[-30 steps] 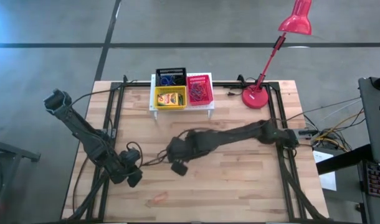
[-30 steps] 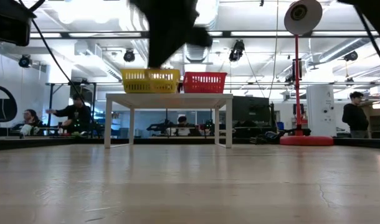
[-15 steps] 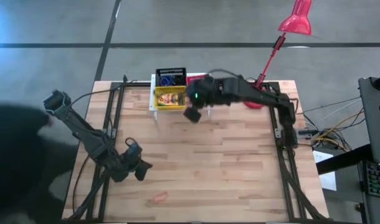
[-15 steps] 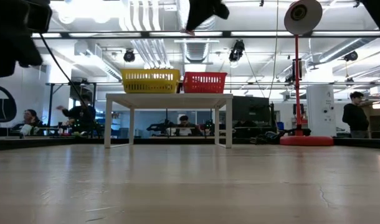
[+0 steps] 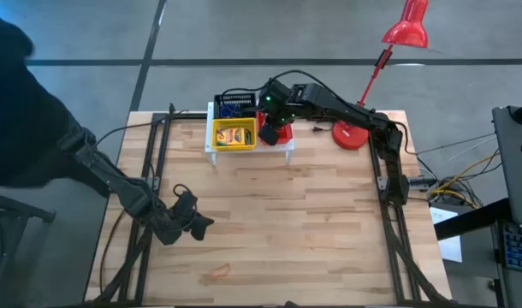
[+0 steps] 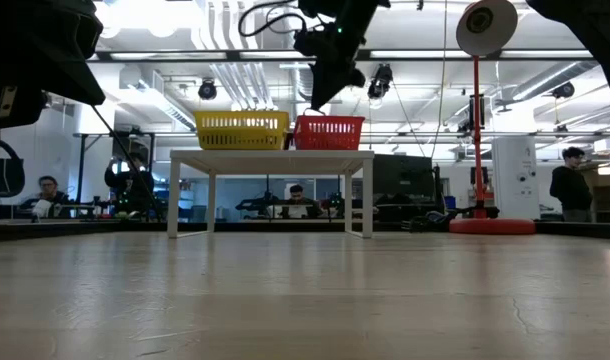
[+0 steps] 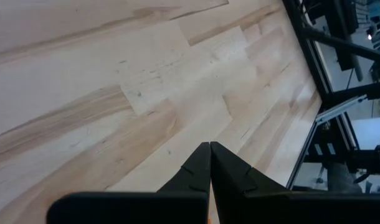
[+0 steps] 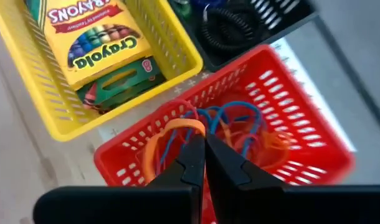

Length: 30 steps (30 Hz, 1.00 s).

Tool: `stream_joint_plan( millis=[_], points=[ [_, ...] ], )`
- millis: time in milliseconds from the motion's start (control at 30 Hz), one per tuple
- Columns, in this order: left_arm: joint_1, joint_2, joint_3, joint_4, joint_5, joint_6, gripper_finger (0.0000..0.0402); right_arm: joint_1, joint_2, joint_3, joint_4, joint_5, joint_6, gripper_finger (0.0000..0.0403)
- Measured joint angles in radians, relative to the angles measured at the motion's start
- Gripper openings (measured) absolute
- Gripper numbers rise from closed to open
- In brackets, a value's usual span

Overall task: Pick & Place Office Desk Supplies
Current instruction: Put the orange rubber band into the red basket on the shelf

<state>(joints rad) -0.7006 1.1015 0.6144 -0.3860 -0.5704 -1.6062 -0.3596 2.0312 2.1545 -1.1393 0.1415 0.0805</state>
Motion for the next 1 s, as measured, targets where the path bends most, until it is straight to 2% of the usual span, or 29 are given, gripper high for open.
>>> stream_joint_plan(
  millis=[67, 300, 467, 833, 1000],
  points=[
    [0.000, 0.000, 0.000, 0.001, -0.006, -0.009, 0.0010, -0.010, -0.001, -0.034, 0.030, -0.033, -0.003, 0.0008],
    [0.000, 0.000, 0.000, 0.001, -0.007, -0.024, 0.0010, -0.025, 0.000, -0.152, 0.112, -0.037, -0.003, 0.0008],
    [0.000, 0.000, 0.000, 0.001, -0.007, -0.052, 0.0010, -0.040, 0.000, -0.196, 0.128, 0.056, 0.058, 0.0008],
    [0.000, 0.000, 0.000, 0.008, -0.007, -0.055, 0.0010, -0.047, -0.003, -0.160, 0.123, 0.061, 0.077, 0.0011],
    [0.000, 0.000, 0.000, 0.009, -0.007, -0.051, 0.0010, -0.053, -0.007, -0.107, 0.081, 0.037, 0.104, 0.0053]
  ],
)
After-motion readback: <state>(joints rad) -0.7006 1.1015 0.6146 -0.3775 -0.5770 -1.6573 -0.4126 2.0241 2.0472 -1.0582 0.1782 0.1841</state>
